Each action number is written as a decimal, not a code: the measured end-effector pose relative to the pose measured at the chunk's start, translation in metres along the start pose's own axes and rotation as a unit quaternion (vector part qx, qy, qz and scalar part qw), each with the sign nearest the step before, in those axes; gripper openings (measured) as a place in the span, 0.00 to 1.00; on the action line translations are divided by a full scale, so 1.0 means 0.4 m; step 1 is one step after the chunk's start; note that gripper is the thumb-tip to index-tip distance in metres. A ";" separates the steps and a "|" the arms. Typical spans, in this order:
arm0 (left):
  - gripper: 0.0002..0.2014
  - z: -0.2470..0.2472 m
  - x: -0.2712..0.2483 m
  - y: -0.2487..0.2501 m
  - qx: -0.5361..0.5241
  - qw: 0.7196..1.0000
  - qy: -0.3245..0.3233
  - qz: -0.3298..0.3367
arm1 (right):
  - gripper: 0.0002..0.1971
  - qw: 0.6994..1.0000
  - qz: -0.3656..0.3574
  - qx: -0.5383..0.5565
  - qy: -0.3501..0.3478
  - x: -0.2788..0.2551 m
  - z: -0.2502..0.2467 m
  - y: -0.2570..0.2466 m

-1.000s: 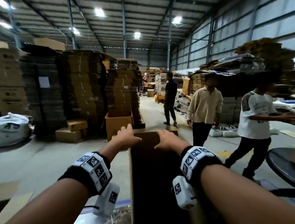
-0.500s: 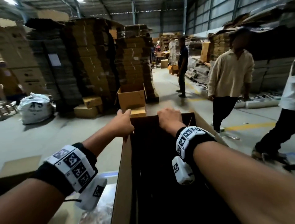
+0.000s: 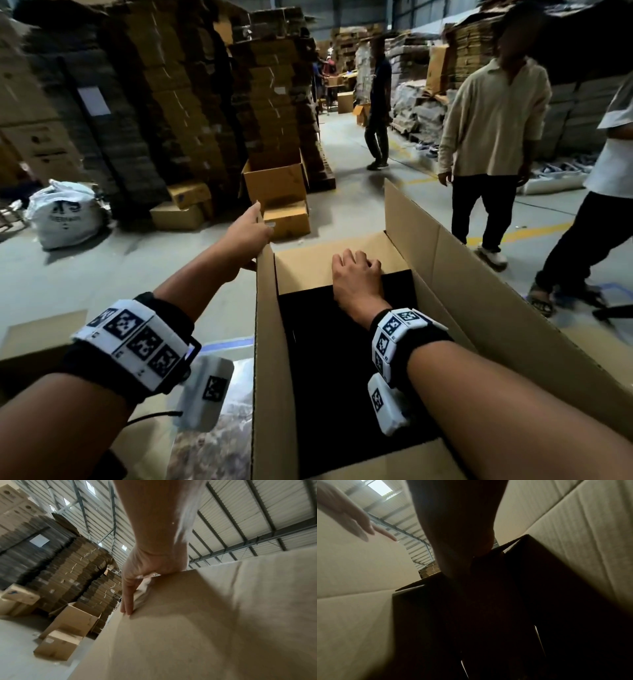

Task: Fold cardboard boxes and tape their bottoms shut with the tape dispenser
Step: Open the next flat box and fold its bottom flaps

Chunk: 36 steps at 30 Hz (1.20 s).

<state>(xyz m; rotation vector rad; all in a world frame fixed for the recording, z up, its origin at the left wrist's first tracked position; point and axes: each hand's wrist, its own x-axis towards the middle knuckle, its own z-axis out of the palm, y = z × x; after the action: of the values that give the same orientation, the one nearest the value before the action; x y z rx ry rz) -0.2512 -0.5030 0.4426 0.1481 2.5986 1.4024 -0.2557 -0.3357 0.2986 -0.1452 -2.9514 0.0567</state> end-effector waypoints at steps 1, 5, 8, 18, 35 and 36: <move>0.35 0.004 -0.004 -0.005 -0.015 1.000 -0.019 -0.010 | 0.28 1.000 -0.006 -0.003 -0.016 -0.007 0.010 -0.001; 0.37 0.029 -0.043 -0.020 -0.061 0.996 -0.057 -0.035 | 0.53 0.995 -0.019 0.001 -0.094 -0.023 0.027 -0.005; 0.37 0.035 -0.076 -0.037 -0.081 0.995 -0.052 -0.022 | 0.50 0.990 -0.029 0.006 -0.139 -0.020 0.003 -0.011; 0.12 0.045 -0.203 -0.088 -0.155 0.986 -0.057 0.037 | 0.35 0.975 -0.087 0.070 -0.192 -0.095 -0.183 -0.116; 0.31 0.072 -0.312 -0.115 -0.130 0.986 -0.040 0.095 | 0.21 0.987 0.000 0.026 -0.162 -0.502 -0.784 0.146; 0.27 0.076 -0.323 -0.113 -0.131 0.986 -0.039 0.095 | 0.21 0.984 -0.006 0.036 -0.176 -0.534 -0.782 0.146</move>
<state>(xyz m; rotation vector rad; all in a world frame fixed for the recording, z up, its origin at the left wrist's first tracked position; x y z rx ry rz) -0.1183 -0.5255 0.4032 0.4135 2.3615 1.7507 0.0170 -0.2901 0.5641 -0.1171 -3.2966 0.2088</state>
